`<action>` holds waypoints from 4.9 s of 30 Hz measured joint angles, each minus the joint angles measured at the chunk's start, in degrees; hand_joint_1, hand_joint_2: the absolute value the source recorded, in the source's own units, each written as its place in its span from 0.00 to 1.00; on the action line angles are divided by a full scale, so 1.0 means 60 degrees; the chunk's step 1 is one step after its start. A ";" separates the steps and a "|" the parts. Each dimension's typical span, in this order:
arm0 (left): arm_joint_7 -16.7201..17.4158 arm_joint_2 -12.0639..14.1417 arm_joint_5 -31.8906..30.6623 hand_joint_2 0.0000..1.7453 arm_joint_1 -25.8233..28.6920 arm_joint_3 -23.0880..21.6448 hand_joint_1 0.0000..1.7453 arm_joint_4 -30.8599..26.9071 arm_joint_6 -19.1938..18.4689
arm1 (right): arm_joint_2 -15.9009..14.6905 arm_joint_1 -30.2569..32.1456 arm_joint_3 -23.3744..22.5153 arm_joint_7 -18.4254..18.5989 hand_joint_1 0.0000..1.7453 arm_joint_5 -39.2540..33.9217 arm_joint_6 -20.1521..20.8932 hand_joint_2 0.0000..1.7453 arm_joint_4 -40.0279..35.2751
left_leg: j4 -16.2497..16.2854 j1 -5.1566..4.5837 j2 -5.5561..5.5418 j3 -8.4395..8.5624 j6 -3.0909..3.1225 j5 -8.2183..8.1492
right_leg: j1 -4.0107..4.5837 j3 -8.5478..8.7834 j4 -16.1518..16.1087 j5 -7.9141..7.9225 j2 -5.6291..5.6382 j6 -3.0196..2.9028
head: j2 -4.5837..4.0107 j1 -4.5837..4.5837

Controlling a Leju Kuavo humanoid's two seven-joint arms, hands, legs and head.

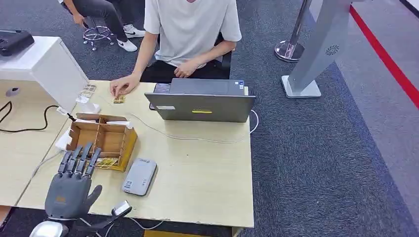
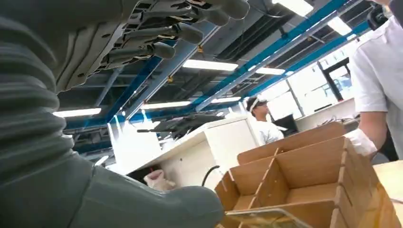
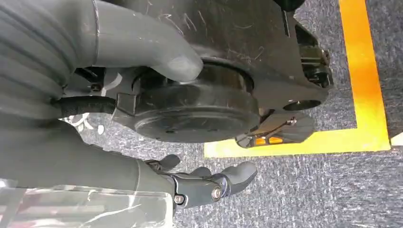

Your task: Pass the card to the sensor for recognition and then transmit it.

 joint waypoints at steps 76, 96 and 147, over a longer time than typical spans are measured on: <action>-0.0459 -0.0954 0.0692 1.00 -0.2113 0.0401 1.00 0.3489 -0.0667 | -0.0474 0.0224 0.0437 0.0710 0.00 0.0102 -0.0456 1.00 -0.1005 | 0.0002 -0.0001 0.0000 0.0002 0.0002 0.0002 | 0.0000 0.0002 0.0000 0.0003 -0.0002 -0.0004 | 0.0000 0.0000; -0.0721 -0.1118 0.0702 1.00 -0.1981 0.0401 1.00 0.3204 -0.0247 | -0.0557 0.0235 0.0561 0.0623 0.00 -0.0095 -0.0630 1.00 -0.1169 | 0.0002 -0.0001 0.0002 0.0003 0.0002 0.0002 | 0.0000 -0.0001 0.0000 0.0003 0.0000 -0.0004 | 0.0000 0.0000; -0.2055 -0.0923 0.2851 1.00 -0.7607 0.0128 0.00 0.7069 0.1307 | -0.0055 -0.1376 0.2095 -0.0812 0.00 -0.1731 0.1020 1.00 0.2211 | 0.0001 -0.0001 0.0020 -0.0029 -0.0010 0.0067 | 0.0000 -0.0036 0.0011 0.0067 0.0028 -0.0019 | 0.0000 -0.0007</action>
